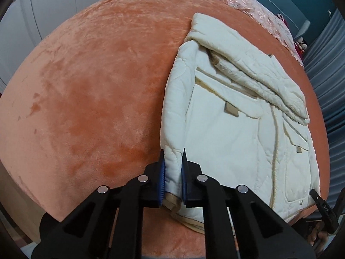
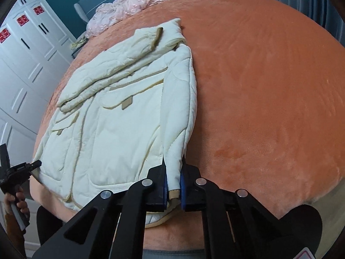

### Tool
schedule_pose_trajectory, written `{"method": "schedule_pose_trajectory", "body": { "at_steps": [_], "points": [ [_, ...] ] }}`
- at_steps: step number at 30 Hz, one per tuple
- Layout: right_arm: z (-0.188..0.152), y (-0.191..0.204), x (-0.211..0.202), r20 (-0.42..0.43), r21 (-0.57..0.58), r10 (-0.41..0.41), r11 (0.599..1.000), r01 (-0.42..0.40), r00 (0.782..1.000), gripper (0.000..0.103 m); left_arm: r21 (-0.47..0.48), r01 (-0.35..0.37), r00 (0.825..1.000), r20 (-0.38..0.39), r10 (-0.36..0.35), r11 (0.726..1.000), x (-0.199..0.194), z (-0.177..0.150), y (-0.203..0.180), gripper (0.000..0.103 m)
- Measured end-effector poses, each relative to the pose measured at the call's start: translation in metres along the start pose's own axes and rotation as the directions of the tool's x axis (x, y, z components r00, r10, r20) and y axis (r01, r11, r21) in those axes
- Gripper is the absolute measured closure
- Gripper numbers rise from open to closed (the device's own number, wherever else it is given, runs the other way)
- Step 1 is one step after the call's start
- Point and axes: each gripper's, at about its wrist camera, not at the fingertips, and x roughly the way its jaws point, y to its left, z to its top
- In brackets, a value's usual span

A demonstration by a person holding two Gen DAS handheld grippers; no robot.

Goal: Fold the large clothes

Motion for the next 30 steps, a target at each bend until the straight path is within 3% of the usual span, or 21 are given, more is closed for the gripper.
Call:
{"method": "schedule_pose_trajectory", "body": {
  "at_steps": [5, 9, 11, 14, 16, 19, 23, 26, 30],
  "points": [
    [-0.019, 0.010, -0.050, -0.092, -0.184, 0.000, 0.983, -0.017, 0.996, 0.096, 0.111, -0.001, 1.000, -0.013, 0.003, 0.994, -0.054, -0.023, -0.007, 0.094],
    [-0.060, 0.013, -0.097, -0.236, -0.298, -0.036, 0.954, -0.037, 0.971, 0.096, 0.214, -0.004, 0.998, -0.064, 0.018, 0.977, -0.109, -0.072, -0.001, 0.095],
    [-0.083, 0.016, -0.123, -0.285, -0.325, -0.046, 0.944, -0.052, 0.957, 0.096, 0.235, 0.013, 0.993, -0.114, 0.014, 0.972, -0.135, -0.100, 0.002, 0.095],
    [-0.101, 0.020, -0.154, -0.323, -0.285, 0.024, 0.951, -0.121, 0.946, 0.096, 0.200, 0.055, 0.987, -0.156, -0.024, 0.978, -0.170, -0.120, 0.005, 0.095],
    [-0.089, 0.023, -0.168, -0.276, -0.253, 0.075, 0.956, -0.148, 0.958, 0.096, 0.158, 0.075, 0.991, -0.122, -0.056, 0.985, -0.188, -0.114, 0.004, 0.095],
    [-0.044, 0.023, -0.183, -0.106, -0.235, 0.140, 0.958, -0.162, 0.984, 0.096, 0.131, 0.111, 0.994, 0.004, -0.113, 0.985, -0.206, -0.080, -0.004, 0.096],
    [0.033, 0.011, -0.165, 0.119, -0.127, 0.213, 0.972, -0.198, 0.970, 0.096, 0.130, 0.089, 0.981, 0.163, -0.110, 0.988, -0.199, -0.021, -0.014, 0.096],
    [0.078, 0.004, -0.125, 0.188, -0.021, 0.227, 0.974, -0.227, 0.956, 0.096, 0.085, 0.075, 0.975, 0.201, -0.091, 0.994, -0.169, 0.026, -0.021, 0.095],
    [0.118, 0.002, -0.067, 0.208, 0.052, 0.172, 0.981, -0.187, 0.963, 0.096, 0.060, 0.012, 0.977, 0.211, -0.025, 0.998, -0.113, 0.074, -0.039, 0.095]
  ]
}}
